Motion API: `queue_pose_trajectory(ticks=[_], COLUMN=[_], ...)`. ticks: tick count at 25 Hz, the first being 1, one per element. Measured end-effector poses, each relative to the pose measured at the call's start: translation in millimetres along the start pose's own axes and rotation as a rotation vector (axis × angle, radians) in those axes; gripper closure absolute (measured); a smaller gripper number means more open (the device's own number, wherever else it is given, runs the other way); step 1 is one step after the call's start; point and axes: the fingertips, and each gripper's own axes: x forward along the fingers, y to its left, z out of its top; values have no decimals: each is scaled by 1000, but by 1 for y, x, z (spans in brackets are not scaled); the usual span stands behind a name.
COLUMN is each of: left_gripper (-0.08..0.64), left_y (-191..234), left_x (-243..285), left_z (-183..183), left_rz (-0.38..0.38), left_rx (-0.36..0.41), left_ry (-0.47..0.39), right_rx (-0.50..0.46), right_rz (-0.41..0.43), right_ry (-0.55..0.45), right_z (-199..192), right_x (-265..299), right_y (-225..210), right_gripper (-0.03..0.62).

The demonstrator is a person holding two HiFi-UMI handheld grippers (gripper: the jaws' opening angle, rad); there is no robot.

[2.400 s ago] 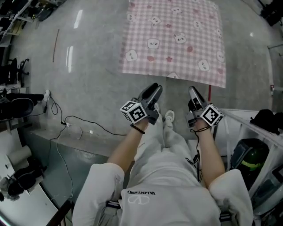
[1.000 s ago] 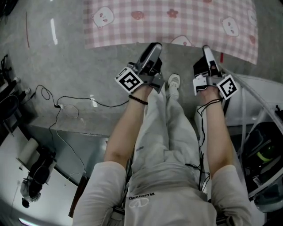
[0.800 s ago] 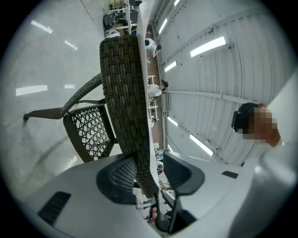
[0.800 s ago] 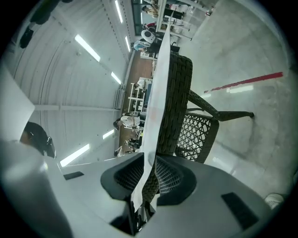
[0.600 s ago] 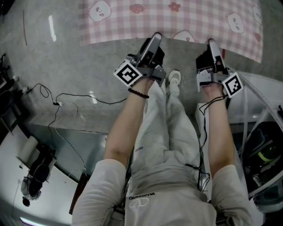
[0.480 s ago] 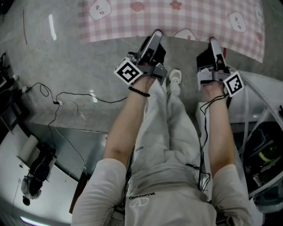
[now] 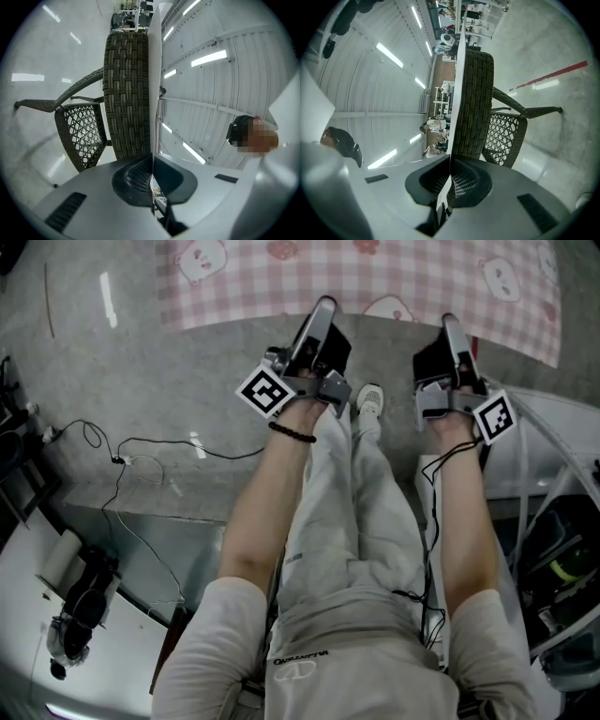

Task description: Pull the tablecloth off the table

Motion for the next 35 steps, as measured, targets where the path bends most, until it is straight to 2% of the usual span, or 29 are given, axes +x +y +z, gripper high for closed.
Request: queue_pose_trajectory(ticks=[19,35], left_gripper=[557,557], left_y=[-4,-1], left_x=[1,0], left_z=[1,1], left_rz=[-27,9], left_rx=[-12,-17], left_ry=[-15,-10], right_rx=[12,33], right_rz=[10,-16], right_ry=[-9,8], right_z=[1,0], right_x=[0,1], right_y=[2,2], right_gripper=[581,581])
